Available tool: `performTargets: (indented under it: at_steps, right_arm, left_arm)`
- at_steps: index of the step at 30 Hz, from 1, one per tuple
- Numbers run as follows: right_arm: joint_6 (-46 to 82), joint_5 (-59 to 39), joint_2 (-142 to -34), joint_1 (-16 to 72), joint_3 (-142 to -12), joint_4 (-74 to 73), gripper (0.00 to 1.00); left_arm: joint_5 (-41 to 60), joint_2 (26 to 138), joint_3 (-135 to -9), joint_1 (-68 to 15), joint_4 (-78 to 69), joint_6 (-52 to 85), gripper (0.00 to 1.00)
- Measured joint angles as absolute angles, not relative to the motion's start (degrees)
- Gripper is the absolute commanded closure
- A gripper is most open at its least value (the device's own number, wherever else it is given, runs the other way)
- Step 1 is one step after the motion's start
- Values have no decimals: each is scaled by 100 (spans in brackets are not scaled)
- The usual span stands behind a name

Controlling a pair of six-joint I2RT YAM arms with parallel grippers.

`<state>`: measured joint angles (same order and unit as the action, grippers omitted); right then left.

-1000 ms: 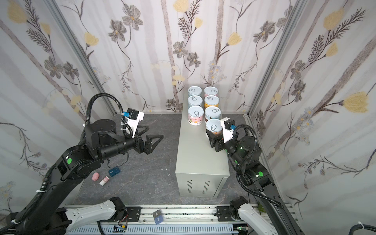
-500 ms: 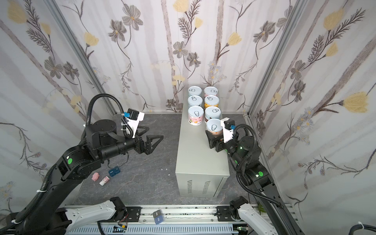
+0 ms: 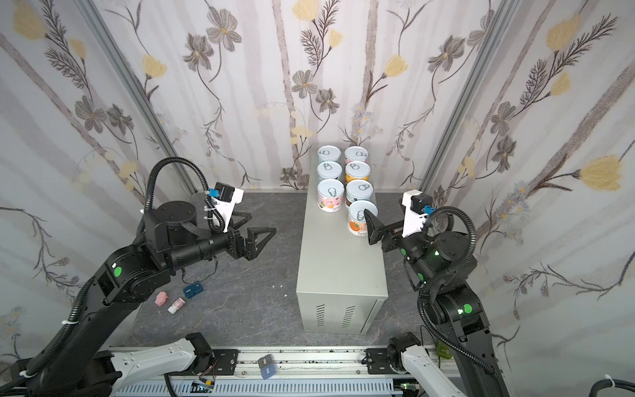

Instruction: Place and organize the canned foods onto the counter

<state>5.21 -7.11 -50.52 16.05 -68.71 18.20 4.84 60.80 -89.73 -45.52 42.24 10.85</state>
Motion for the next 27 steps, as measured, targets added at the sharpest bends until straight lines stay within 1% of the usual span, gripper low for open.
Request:
performTargets:
  at_steps: [5,10,15,21,27]
  right_arm:
    - [733,-596,-5389,1063,-7266,1953,0]
    - [849,-639,-5483,537,-6971,2034,0]
    - [856,-1061,-5568,36,-6687,1944,0]
    - [851,-1619,-5680,-62,-6508,1767,0]
    - [847,-1855,-5682,-67,-6399,1732,0]
  left_arm:
    - [471,6112,-8991,-4550,4226,1087,0]
    - [467,6147,-9078,-4550,4230,1087,0]
    - [464,6252,-9172,-4550,4233,1085,0]
    - [471,6302,-9172,-4550,4233,1087,0]
    - [471,6281,-9172,-4550,4233,1087,0]
